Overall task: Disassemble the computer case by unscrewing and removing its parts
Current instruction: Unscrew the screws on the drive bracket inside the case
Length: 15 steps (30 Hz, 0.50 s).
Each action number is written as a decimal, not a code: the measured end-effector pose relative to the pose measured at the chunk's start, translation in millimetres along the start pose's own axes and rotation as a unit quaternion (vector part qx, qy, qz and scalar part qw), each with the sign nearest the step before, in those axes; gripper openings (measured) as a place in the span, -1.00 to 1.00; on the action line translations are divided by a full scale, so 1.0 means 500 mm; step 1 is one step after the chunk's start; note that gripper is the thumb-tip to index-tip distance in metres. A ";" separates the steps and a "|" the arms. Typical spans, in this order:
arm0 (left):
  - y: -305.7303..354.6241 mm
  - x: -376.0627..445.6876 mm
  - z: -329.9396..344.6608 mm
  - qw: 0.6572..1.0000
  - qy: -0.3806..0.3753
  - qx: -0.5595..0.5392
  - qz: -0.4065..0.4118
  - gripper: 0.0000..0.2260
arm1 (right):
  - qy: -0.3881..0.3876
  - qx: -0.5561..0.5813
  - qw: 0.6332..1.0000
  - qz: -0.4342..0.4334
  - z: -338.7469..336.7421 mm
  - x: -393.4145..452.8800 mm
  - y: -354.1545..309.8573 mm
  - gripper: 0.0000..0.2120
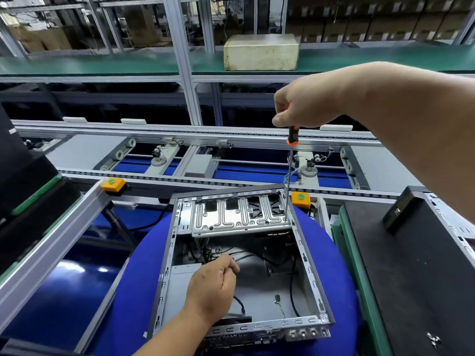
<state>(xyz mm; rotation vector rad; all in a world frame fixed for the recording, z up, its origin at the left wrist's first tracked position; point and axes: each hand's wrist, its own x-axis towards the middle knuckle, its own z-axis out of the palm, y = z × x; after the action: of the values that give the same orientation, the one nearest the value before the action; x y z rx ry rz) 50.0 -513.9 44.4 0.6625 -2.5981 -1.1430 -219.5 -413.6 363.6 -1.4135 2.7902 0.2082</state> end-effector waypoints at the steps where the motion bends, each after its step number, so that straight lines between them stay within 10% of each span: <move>1: 0.000 0.000 0.000 1.000 0.000 0.001 0.001 -0.78 | 0.001 -0.029 1.000 0.011 0.002 0.004 0.000 -0.68; 5: -0.001 -0.001 -0.001 1.000 -0.003 0.001 0.002 -0.78 | 0.017 -0.080 0.997 0.015 0.004 0.006 -0.009 -0.49; 15: -0.001 -0.001 -0.003 1.000 -0.005 0.007 -0.004 -0.78 | -0.005 0.020 0.999 -0.046 -0.008 0.004 0.006 -0.93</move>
<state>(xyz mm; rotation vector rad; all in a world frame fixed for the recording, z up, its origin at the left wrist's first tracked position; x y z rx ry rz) 51.1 -514.9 45.0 0.6711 -2.6176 -1.1336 -222.9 -413.9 367.7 -1.5218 2.6984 0.1567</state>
